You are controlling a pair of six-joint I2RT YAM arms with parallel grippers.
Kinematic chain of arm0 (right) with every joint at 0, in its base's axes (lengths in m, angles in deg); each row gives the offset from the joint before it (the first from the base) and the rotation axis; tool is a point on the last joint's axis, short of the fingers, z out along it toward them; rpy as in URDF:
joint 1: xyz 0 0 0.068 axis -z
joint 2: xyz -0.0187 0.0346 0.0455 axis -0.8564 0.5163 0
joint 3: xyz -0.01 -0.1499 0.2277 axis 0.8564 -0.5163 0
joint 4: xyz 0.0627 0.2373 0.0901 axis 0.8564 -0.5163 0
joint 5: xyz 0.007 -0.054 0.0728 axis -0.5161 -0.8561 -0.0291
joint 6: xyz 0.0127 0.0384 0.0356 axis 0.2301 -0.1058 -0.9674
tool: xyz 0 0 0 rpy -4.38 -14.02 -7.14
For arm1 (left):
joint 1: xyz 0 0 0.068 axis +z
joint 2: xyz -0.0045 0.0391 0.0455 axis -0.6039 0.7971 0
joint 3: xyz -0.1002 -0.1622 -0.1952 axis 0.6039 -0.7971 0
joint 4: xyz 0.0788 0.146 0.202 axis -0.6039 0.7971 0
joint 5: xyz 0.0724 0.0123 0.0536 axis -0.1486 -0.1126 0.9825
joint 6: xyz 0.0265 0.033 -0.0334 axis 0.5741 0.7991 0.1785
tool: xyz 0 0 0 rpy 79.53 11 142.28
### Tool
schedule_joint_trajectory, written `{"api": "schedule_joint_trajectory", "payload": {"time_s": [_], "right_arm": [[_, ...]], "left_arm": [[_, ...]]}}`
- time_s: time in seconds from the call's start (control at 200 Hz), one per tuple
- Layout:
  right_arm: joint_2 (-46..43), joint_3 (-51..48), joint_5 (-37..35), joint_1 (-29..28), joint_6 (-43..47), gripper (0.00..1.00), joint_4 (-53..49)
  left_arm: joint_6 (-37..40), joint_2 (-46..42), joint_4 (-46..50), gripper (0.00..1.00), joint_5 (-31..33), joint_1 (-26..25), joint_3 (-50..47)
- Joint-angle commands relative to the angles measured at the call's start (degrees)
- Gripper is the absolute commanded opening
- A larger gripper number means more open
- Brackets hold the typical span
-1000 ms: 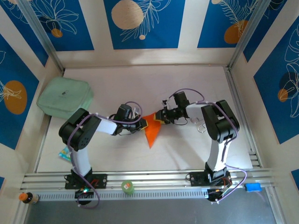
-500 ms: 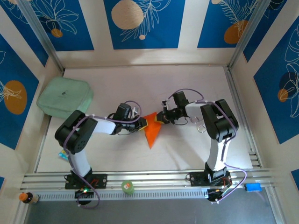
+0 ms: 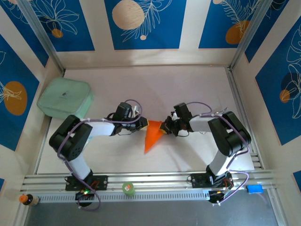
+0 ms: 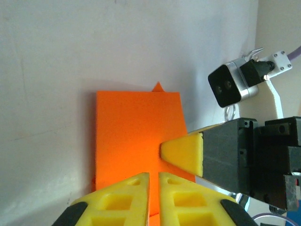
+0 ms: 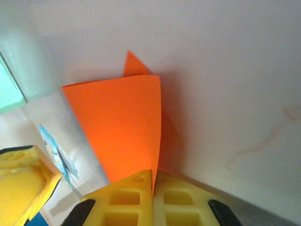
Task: Fold a paper plane with a square sheet of paper (pick it up from the middle)
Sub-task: Fold the wing for the fifth time at the center of the table.
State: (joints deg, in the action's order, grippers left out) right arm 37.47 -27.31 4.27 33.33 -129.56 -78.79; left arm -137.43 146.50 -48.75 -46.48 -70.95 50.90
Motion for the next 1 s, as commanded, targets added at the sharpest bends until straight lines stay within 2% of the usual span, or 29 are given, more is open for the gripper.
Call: {"api": "schedule_joint_trajectory", "payload": {"time_s": [0.0, 0.23, 0.345, 0.52, 0.635, 0.735, 0.865, 0.995], "right_arm": [[-1.9, -1.7, -1.8, -0.1, -4.7, 0.01, 3.9], [-1.3, -1.6, 4.0, 0.1, 0.8, 0.07, 5.3], [-1.1, -1.3, 6.0, 0.7, 4.4, 0.14, 4.0], [-0.5, 0.4, 8.2, 2.2, 9.9, 0.16, 0.1], [1.0, 1.6, 11.8, 3.2, 12.3, 0.09, -0.5], [1.8, 2.2, 13.4, 3.3, 12.7, 0.04, -0.4], [1.2, 2.1, 11.7, 3.1, 11.3, 0.01, -0.7], [0.1, 1.9, 9.5, 3.1, 7.9, 0.00, -0.3]], "left_arm": [[-1.2, 3.3, -2.1, 0.10, -2.8, -1.0, 1.3], [-1.0, 7.3, -1.8, 0.06, -2.3, -1.2, 1.0], [-0.7, 8.8, -1.6, 0.05, -2.5, -1.2, 0.9], [-0.3, 9.4, -1.7, 0.04, -2.0, -1.2, 0.3], [-0.1, 8.9, -2.0, 0.04, -1.9, -1.2, 0.3], [1.1, 7.1, -1.4, 0.10, -2.5, -1.4, 1.1], [3.8, 2.4, 2.7, 0.22, 0.6, -1.8, 1.5], [6.9, -2.1, 4.5, 0.25, 3.0, -3.1, 0.9]]}}
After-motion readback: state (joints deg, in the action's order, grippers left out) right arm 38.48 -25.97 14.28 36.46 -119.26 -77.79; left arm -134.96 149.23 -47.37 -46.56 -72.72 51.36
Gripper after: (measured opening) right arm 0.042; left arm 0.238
